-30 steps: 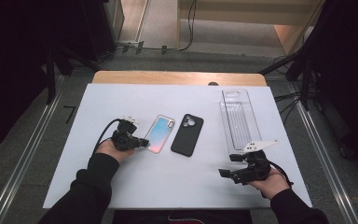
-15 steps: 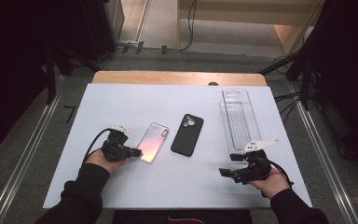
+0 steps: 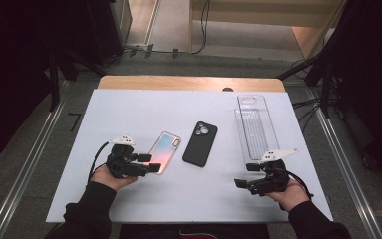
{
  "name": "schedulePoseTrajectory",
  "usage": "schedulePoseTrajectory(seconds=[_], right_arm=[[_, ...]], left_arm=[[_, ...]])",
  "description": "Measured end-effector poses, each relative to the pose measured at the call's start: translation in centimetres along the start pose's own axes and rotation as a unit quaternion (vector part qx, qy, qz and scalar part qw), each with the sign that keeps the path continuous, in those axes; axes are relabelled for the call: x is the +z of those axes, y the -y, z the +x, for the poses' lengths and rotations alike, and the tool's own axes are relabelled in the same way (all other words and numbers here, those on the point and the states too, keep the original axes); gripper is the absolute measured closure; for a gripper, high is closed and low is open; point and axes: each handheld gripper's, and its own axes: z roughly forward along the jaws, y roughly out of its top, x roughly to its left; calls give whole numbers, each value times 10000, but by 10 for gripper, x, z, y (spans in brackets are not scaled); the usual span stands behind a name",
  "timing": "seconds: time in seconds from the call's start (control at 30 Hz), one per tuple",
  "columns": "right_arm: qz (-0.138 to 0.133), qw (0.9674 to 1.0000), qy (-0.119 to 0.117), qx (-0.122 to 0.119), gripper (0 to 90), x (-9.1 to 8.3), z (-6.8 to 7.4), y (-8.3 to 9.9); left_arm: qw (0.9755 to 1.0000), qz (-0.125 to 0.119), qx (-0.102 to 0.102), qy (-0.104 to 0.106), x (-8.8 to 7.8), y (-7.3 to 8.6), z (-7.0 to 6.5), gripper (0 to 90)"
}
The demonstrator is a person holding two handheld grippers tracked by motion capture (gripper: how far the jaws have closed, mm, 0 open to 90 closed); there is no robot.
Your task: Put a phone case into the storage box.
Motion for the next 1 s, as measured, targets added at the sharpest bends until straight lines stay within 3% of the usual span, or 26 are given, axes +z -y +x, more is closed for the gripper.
schedulePoseTrajectory(seconds=[0.2,0.37,0.63,0.83,0.93,1.0], right_arm=[[1,10000,19,-7,164,0,0,0],[-21,10000,38,-25,164,0,-1,1],[6,10000,70,-34,164,-1,-1,2],[56,10000,76,-32,164,0,-1,2],[55,10000,66,-26,164,1,-1,2],[60,10000,68,-24,164,1,0,2]], left_arm=[[9998,-84,141,147,-3,10,-11,318],[9994,41,342,55,-7,20,-14,317],[9998,7,175,-25,-21,31,-11,317],[9997,-25,244,-31,-20,28,-12,317],[9999,-40,100,-81,-20,23,-13,317],[9998,-71,134,-131,-21,19,-15,318]])
